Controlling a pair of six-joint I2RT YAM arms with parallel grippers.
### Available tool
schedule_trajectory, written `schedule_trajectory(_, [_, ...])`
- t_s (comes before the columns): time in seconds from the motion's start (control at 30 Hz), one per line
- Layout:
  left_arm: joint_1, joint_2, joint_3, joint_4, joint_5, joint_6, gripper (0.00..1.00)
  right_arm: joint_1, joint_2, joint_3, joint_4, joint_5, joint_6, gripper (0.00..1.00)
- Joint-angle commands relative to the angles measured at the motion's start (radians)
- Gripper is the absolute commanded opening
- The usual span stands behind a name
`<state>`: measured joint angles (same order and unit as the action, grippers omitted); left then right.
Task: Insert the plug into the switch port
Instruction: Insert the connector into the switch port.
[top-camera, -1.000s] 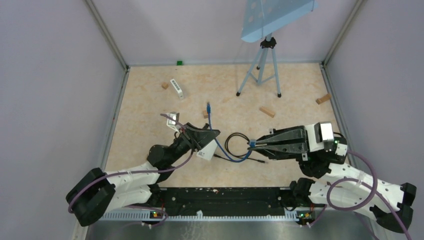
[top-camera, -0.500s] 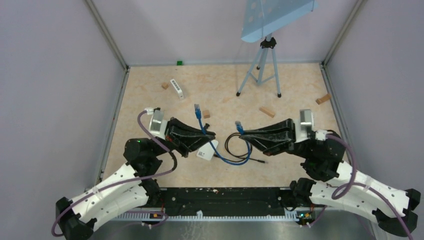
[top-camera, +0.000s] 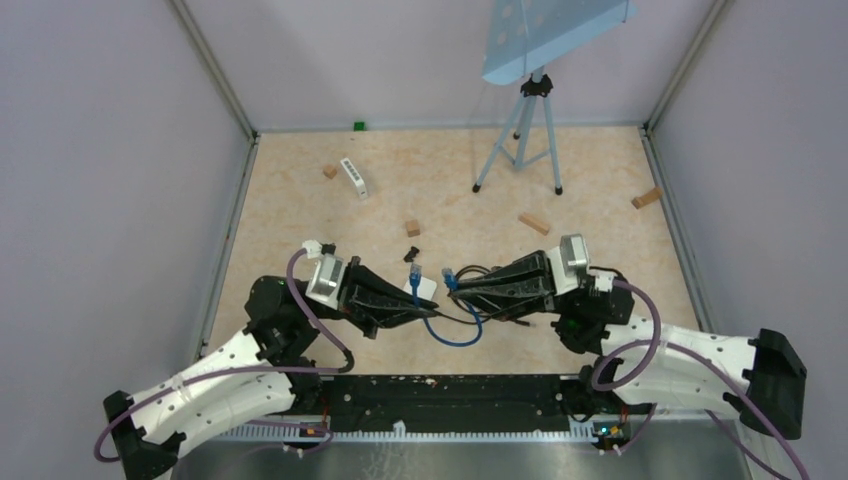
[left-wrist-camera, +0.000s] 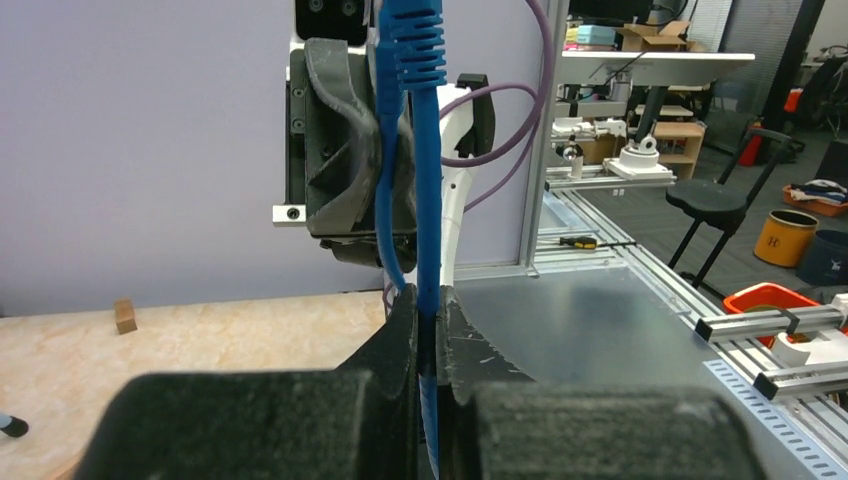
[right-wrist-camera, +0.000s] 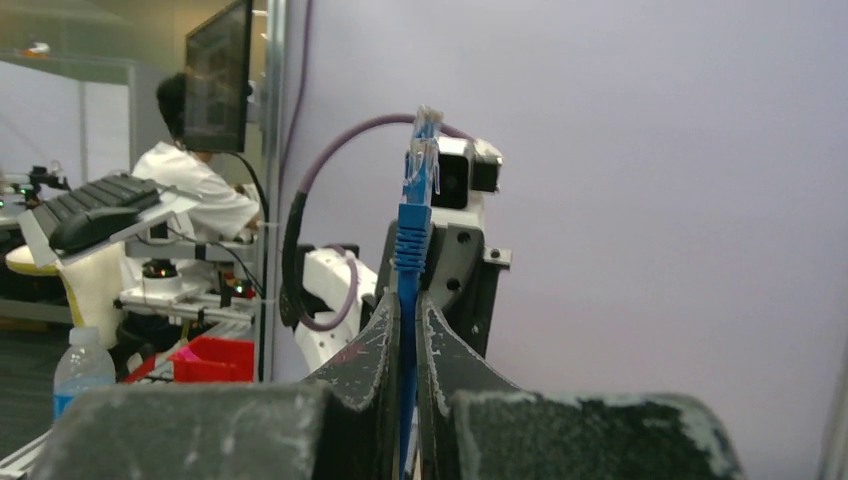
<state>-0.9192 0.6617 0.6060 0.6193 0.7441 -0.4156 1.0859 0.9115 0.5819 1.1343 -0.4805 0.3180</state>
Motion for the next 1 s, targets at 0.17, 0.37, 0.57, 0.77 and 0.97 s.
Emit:
schedule_trajectory(0.17, [-0.017,0.002,0.038,0.007,-0.019,0.061,0.00,0.020,0.095,0.002,0.411,-0.066,0.068,0.00])
schedule_trajectory(0.37, [-0.017,0.005,0.036,0.003,-0.022,0.065,0.00,0.022,0.093,0.008,0.380,-0.061,0.055,0.00])
schedule_trajectory(0.57, [-0.017,0.004,0.035,0.007,-0.019,0.064,0.00,0.022,0.087,0.019,0.331,-0.053,0.040,0.00])
schedule_trajectory(0.77, [-0.017,-0.014,0.029,-0.010,-0.050,0.064,0.00,0.022,0.038,0.026,0.191,-0.031,-0.017,0.00])
schedule_trajectory(0.97, [-0.017,-0.073,0.005,-0.091,-0.192,0.066,0.00,0.022,-0.071,0.022,-0.031,0.023,-0.139,0.00])
